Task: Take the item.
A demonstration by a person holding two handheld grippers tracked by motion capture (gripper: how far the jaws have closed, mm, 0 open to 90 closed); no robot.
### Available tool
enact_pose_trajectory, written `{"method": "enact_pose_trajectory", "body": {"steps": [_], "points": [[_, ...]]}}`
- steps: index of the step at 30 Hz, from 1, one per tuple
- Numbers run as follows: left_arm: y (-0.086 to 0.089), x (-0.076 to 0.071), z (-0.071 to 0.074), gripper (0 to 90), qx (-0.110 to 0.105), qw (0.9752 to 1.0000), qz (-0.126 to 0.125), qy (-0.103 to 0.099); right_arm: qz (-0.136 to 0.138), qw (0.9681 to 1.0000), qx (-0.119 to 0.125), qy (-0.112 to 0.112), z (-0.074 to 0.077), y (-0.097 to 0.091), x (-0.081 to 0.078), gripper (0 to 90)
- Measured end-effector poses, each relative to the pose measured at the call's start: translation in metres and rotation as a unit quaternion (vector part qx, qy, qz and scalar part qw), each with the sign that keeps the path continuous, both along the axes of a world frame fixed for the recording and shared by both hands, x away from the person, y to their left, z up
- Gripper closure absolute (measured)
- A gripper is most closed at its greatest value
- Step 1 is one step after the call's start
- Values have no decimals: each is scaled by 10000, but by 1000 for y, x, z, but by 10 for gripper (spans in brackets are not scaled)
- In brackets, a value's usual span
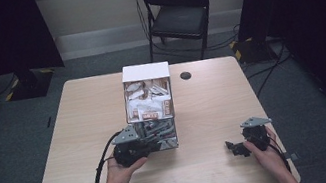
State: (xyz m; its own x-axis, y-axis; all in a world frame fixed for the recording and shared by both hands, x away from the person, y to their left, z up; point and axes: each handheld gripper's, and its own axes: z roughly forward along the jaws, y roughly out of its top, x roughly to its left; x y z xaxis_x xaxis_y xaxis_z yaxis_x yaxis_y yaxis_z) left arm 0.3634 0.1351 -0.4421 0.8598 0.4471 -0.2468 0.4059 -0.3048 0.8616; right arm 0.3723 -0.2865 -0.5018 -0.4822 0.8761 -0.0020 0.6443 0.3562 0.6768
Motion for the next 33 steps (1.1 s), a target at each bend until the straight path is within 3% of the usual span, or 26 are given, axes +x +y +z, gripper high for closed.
{"method": "enact_pose_trajectory", "body": {"steps": [14,21,33], "points": [[1,-1,1,888,-43,10000,18,24,2,10000,-2,0,0,0,0,0],[15,-1,10,889,-303,9994,160,-45,1,10000,-1,1,0,0,0,0],[21,0,13,890,-402,9989,234,-33,1,10000,0,1,0,0,0,0]]}}
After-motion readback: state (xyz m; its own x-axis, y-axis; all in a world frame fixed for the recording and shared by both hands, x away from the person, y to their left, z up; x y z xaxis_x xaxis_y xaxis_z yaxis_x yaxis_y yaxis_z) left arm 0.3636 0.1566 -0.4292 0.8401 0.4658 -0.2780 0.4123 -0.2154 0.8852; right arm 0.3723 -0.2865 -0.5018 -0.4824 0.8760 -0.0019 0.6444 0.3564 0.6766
